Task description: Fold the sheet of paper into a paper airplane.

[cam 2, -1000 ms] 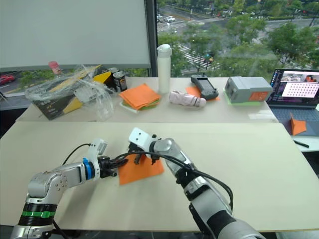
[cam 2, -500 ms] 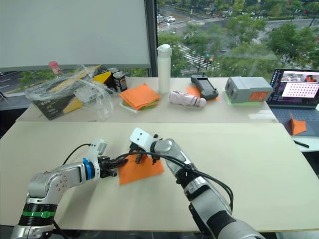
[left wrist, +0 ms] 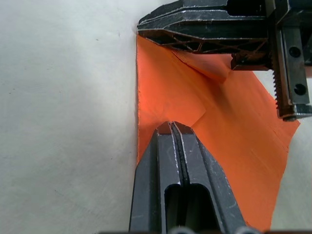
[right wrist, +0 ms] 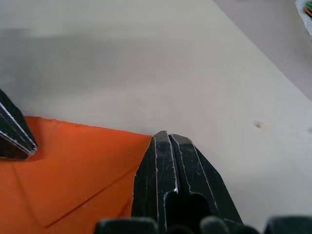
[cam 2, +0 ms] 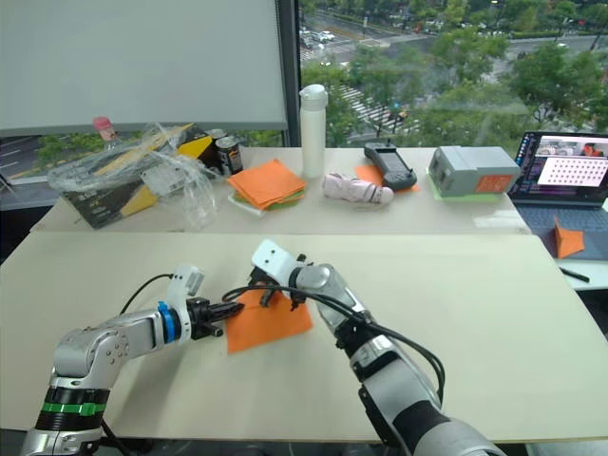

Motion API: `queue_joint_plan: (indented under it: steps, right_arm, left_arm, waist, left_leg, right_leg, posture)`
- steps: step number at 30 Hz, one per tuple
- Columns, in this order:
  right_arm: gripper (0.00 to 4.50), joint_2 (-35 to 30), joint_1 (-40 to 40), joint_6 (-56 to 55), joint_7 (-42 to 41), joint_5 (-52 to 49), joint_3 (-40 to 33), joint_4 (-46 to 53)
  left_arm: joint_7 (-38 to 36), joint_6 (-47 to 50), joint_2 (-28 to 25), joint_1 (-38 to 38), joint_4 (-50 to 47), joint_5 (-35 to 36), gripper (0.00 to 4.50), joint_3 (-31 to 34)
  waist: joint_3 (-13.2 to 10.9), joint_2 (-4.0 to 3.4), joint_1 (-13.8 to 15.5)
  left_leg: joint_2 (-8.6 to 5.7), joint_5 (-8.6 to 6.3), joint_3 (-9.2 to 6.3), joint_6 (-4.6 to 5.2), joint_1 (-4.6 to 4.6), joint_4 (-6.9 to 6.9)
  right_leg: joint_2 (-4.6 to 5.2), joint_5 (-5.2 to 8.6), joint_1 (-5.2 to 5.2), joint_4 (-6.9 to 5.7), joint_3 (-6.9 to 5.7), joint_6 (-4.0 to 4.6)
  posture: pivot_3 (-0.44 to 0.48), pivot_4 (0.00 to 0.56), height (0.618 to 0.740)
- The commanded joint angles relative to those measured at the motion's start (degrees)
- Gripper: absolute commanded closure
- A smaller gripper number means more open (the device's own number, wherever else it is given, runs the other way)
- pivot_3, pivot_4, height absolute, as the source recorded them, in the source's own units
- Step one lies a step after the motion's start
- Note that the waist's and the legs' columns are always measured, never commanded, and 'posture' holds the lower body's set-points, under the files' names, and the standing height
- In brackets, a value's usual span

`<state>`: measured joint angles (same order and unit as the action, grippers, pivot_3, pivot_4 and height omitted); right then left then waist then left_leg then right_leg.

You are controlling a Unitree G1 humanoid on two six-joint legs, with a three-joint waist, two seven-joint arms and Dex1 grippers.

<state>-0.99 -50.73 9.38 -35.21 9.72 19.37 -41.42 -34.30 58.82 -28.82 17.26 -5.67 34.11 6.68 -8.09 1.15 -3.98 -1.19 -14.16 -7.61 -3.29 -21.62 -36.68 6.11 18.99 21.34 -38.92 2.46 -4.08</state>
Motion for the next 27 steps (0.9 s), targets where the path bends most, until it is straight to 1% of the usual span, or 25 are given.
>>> queue_joint_plan:
  steps: [1, 6, 9, 22, 27]
  right_arm:
    - [4.50, 0.10, -0.38, 0.80, -1.86, -2.44, -1.92, 2.79]
    - [4.50, -0.17, 1.44, 3.92, -5.42, -6.03, -3.43, 9.44]
    - [4.50, -0.99, 2.63, 5.58, -6.02, -6.69, -3.72, 12.79]
    - [4.50, -5.86, 7.95, 9.44, -5.90, -6.51, -2.40, 19.54]
    - [4.50, -6.56, 10.48, 10.32, -6.83, -6.14, -0.36, 22.51]
  left_arm:
    - [0.47, 1.71, -0.04, -0.90, 0.76, -0.34, 4.48, -1.23]
    - [0.54, 1.81, 0.01, -0.87, 0.73, -0.38, 4.48, -1.20]
    - [0.58, 1.88, 0.11, -0.79, 0.70, -0.33, 4.48, -1.21]
    - [0.64, 2.24, 0.02, -0.86, 0.42, -0.20, 4.48, -1.05]
    - [0.48, 2.21, -0.10, -0.76, 0.67, -0.31, 4.48, -1.12]
  waist:
    - [0.00, 0.00, -0.01]
    - [0.00, 0.00, -0.02]
    - [0.00, 0.00, 0.01]
    - [0.00, 0.00, 0.07]
    - [0.00, 0.00, 0.07]
  left_leg:
    - [0.00, 0.00, 0.00, 0.00, 0.00, 0.00]
    - [0.00, 0.00, 0.00, 0.00, -0.01, 0.00]
    - [0.00, 0.00, 0.00, 0.00, -0.01, 0.00]
    - [-0.01, 0.00, 0.01, 0.01, -0.02, 0.00]
    - [-0.01, -0.01, 0.02, 0.01, -0.01, 0.00]
  right_leg:
    - [0.00, 0.00, 0.00, 0.00, 0.00, 0.00]
    - [0.00, 0.00, 0.00, 0.00, 0.00, 0.00]
    - [0.00, 0.00, 0.00, 0.00, 0.00, 0.00]
    - [0.01, 0.00, 0.00, 0.02, 0.00, 0.00]
    - [0.01, 0.00, -0.01, 0.03, 0.00, 0.00]
  posture:
    - [0.000, 0.150, 0.740]
    - [0.000, 0.150, 0.740]
    - [0.000, 0.150, 0.740]
    - [0.000, 0.150, 0.740]
    - [0.000, 0.150, 0.740]
